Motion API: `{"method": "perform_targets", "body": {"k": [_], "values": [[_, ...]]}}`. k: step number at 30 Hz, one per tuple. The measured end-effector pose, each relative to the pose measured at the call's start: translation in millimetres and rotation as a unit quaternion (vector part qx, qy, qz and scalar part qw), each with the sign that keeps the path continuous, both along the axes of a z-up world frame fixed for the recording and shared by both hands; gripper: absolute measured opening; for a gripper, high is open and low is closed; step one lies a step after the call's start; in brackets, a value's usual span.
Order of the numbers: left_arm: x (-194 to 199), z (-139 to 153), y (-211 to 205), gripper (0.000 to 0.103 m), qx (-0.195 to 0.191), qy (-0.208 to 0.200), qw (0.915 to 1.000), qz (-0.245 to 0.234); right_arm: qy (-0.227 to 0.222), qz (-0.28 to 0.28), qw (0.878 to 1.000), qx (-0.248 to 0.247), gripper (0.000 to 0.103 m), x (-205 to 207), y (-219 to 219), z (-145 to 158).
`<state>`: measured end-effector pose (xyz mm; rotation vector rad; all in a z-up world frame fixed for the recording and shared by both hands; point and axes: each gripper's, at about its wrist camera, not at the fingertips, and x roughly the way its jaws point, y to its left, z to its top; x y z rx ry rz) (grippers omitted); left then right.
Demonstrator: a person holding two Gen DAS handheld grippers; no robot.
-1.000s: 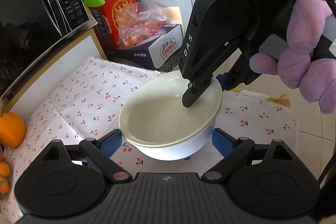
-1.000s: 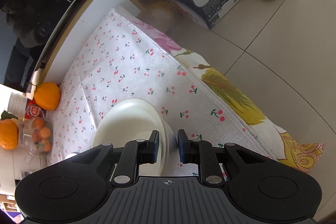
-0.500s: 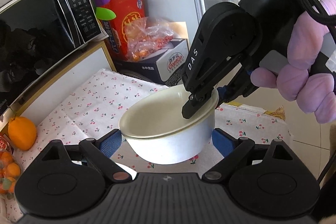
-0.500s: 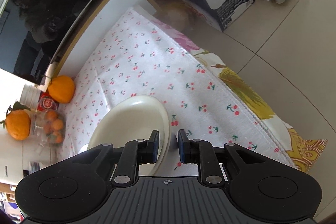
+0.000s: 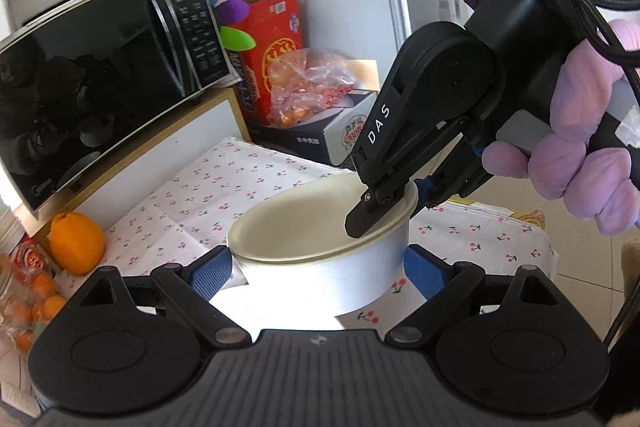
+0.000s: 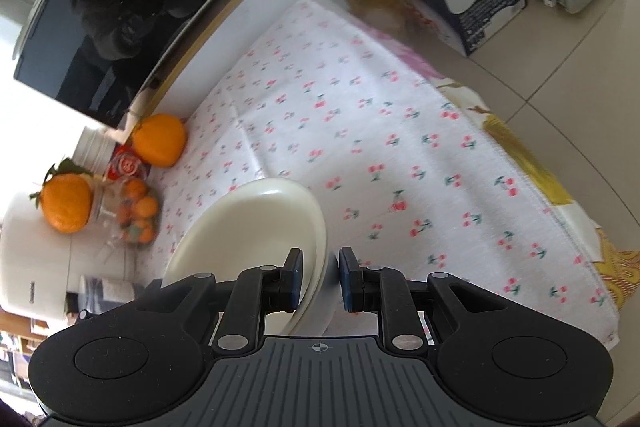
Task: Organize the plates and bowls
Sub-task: 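Lift the nested bowls with both tools and carry them over the plate stack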
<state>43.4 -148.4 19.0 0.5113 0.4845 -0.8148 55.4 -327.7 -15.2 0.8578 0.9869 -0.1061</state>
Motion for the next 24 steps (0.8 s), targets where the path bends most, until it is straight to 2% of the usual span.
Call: {"method": "perform_targets", "body": {"k": [9,24], "values": [[-3.6,8.0,19.6,0.091,-0.015,0.006,0.9996,0.024,-0.008,0.029,1.0,0.005,0.019,10.5,31.0,7.7],[-4.5,1.5,50.4,0.092,0.001,0.021,0.9983,0.054,0.003,0.065,0.998,-0.002,0.019,24.7,77.9,0.6]]}}
